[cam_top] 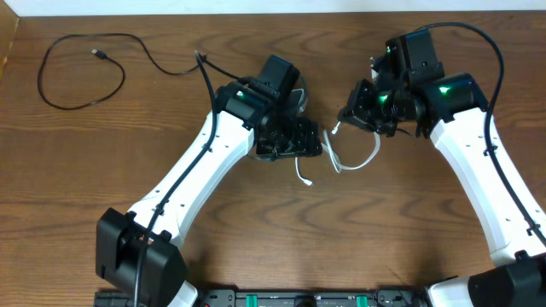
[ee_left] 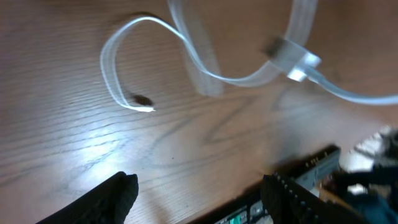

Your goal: Untangle cables

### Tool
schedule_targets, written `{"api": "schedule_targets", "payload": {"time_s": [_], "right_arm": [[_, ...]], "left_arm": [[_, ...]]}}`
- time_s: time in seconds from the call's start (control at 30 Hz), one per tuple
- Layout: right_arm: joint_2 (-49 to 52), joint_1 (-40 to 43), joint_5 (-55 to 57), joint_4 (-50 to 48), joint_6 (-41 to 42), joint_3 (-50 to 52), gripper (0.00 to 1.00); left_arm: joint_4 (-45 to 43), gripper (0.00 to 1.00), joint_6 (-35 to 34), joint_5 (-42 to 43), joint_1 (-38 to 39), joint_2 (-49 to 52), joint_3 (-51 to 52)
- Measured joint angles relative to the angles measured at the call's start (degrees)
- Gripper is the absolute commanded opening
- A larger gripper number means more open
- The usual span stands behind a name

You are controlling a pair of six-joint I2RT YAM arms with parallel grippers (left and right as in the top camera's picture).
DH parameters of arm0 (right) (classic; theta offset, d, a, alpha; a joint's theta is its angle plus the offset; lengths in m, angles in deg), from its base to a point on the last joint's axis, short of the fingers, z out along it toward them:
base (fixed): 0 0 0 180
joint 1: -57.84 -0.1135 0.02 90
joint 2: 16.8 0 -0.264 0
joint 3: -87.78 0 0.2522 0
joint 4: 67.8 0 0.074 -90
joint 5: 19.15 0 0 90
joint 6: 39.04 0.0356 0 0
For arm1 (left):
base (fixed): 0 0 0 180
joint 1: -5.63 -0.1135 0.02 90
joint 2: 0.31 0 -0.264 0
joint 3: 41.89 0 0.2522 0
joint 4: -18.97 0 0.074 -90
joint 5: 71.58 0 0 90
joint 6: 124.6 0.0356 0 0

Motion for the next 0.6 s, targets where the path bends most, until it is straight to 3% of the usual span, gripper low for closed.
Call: {"api": "schedule_targets", "payload": {"time_s": [0.33,0.6], "right_arm": [[0.0,0.0,2.8,0.6,1.6,0.0,0.02],[0.0,0.1,5.1,0.7,1.8,0.0,0.01]], "left_arm": [[-1.0,0.69,9.4,7.4,0.0,0.0,0.0],[-0.4,0.69,8.9,-3.1,0.0,0.0,1.0]]}}
